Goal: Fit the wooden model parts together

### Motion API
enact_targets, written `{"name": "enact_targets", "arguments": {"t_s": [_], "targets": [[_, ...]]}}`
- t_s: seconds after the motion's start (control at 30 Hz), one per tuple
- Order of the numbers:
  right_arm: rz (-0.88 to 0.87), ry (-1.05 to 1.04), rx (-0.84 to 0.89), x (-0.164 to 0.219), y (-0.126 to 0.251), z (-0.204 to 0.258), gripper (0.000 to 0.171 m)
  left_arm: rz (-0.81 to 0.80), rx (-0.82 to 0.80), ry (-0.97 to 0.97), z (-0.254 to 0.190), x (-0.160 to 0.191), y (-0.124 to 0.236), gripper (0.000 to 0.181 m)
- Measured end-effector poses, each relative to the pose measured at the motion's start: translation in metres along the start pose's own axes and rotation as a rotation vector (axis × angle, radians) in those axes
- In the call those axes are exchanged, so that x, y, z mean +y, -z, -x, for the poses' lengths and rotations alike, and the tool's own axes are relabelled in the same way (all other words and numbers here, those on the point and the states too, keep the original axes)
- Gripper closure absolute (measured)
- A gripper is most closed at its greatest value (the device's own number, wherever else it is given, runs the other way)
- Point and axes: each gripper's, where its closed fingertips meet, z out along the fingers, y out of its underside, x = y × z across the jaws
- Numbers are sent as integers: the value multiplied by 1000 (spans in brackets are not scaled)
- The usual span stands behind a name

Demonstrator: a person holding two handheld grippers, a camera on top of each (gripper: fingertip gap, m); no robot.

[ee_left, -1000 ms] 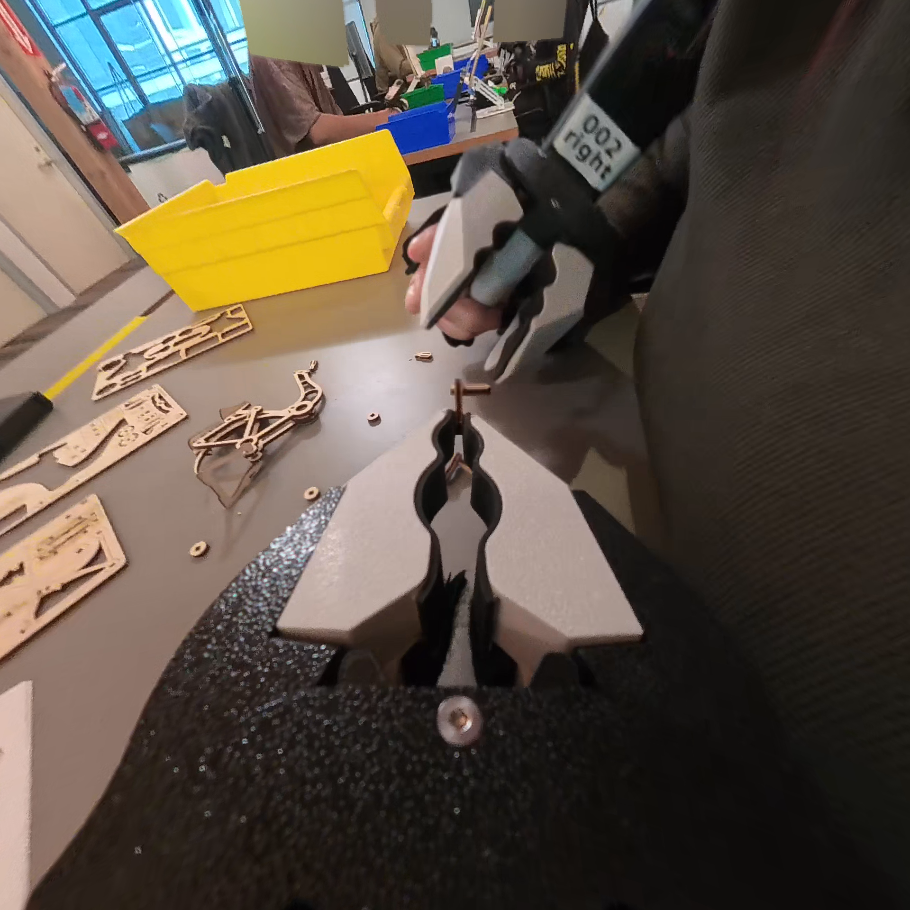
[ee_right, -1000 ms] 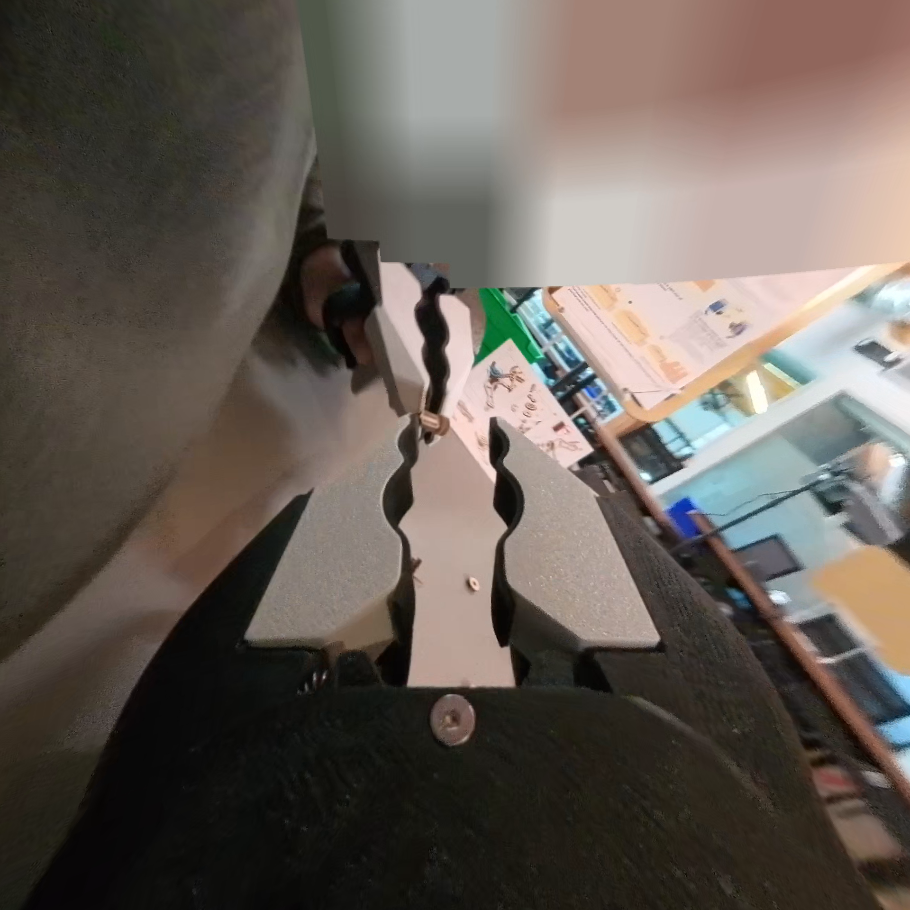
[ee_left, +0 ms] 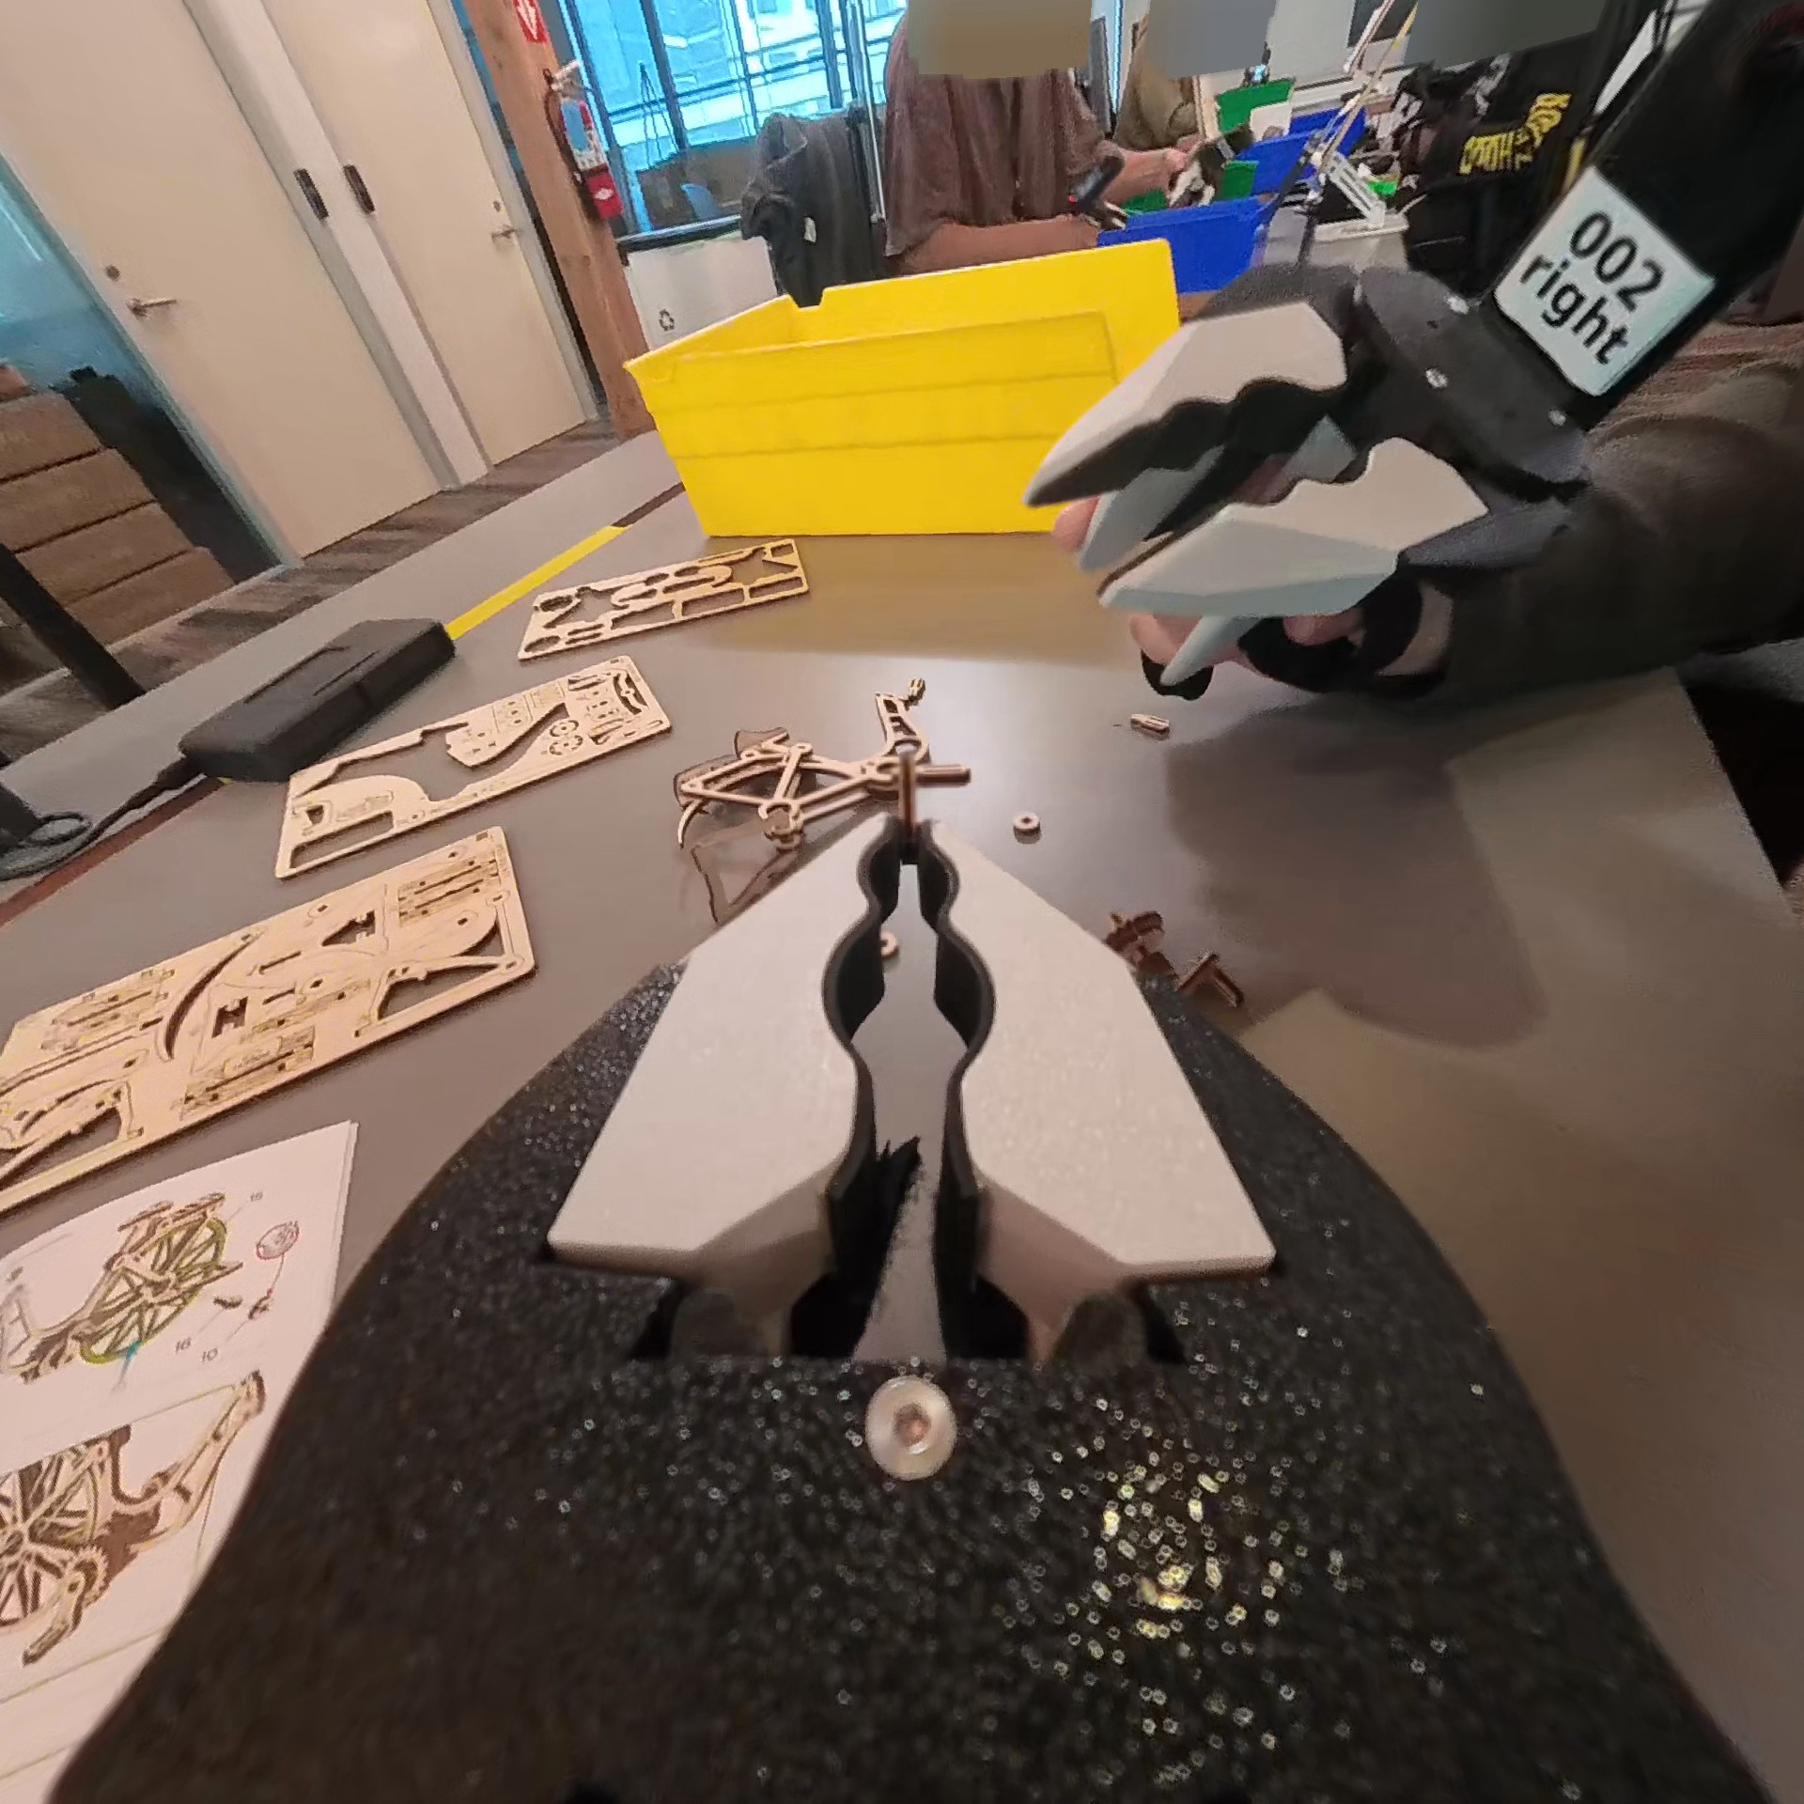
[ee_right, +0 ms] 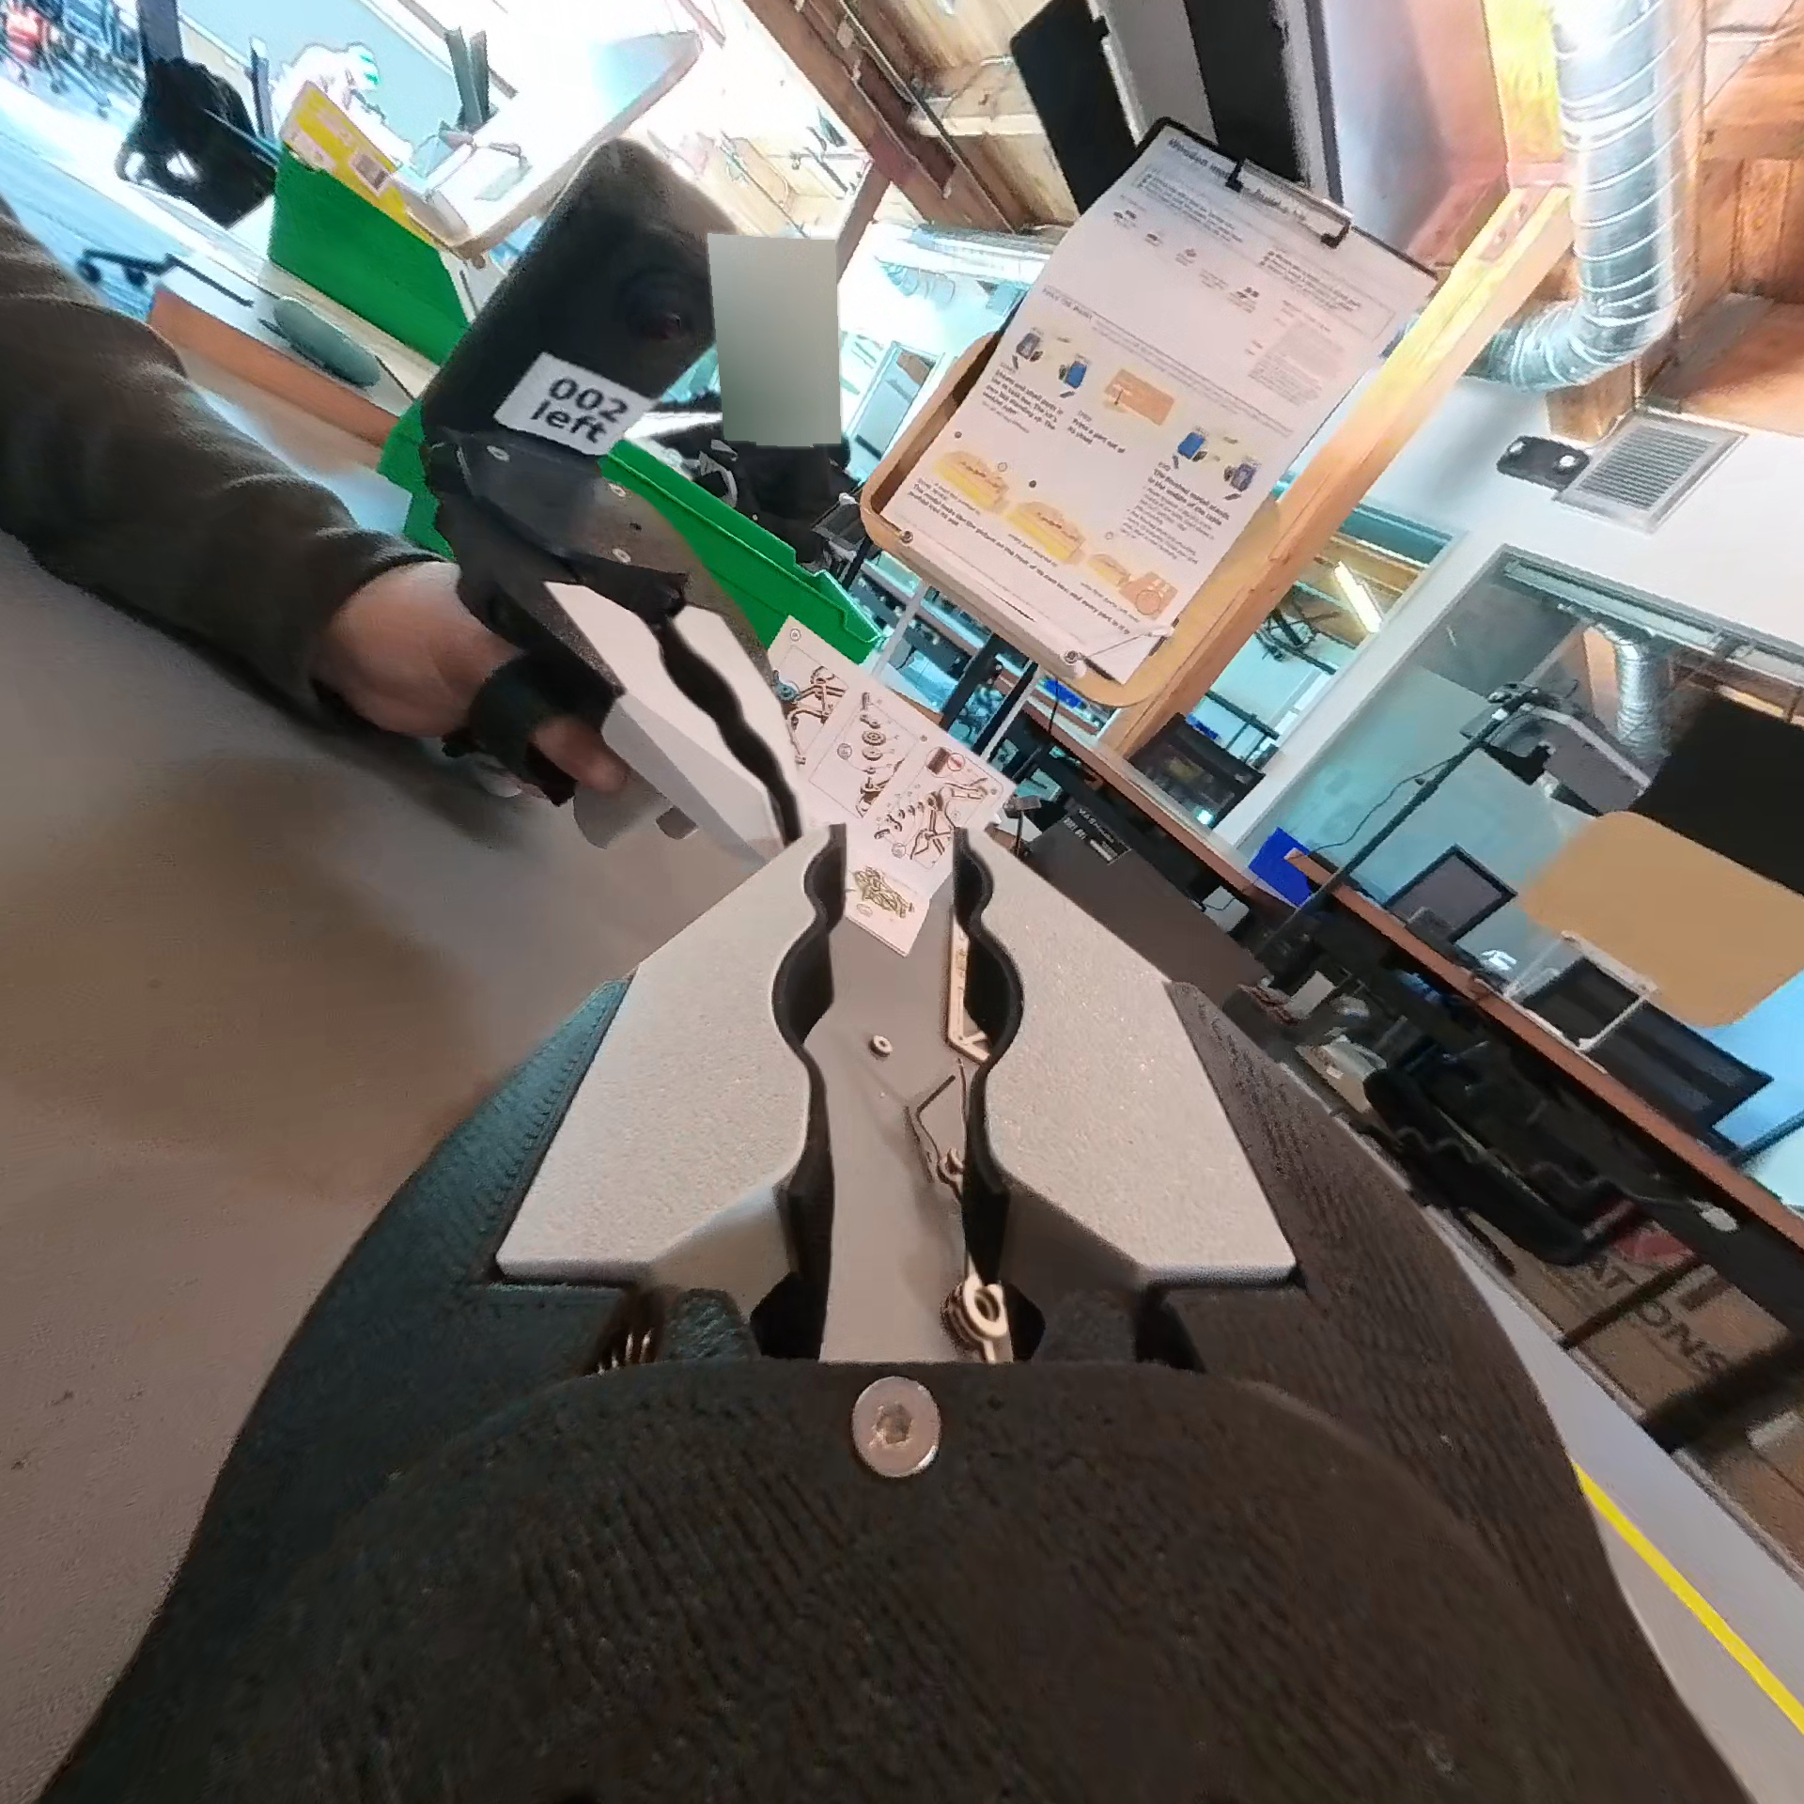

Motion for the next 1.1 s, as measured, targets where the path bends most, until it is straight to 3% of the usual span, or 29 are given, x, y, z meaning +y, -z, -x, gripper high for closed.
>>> {"name": "enact_targets", "arguments": {"t_s": [0.23,0.4,0.53,0.73,0.97,1.1], "targets": [[-41,-9,67,-1,7,-14,155,-158,-179,-96,13,-29,3,181],[-106,-337,70,-15,17,-32,154,-272,-168,-259,-3,-44,-17,181],[-137,-419,74,-16,21,-51,153,-290,-201,-330,2,-50,-31,181],[-62,-328,38,12,10,-56,152,-323,-129,-238,1,-52,-34,181],[-63,-152,51,18,15,-46,156,-385,-85,-114,2,-56,-20,181],[-97,-161,31,13,17,-43,158,-403,-53,-75,3,-56,-22,181]]}}
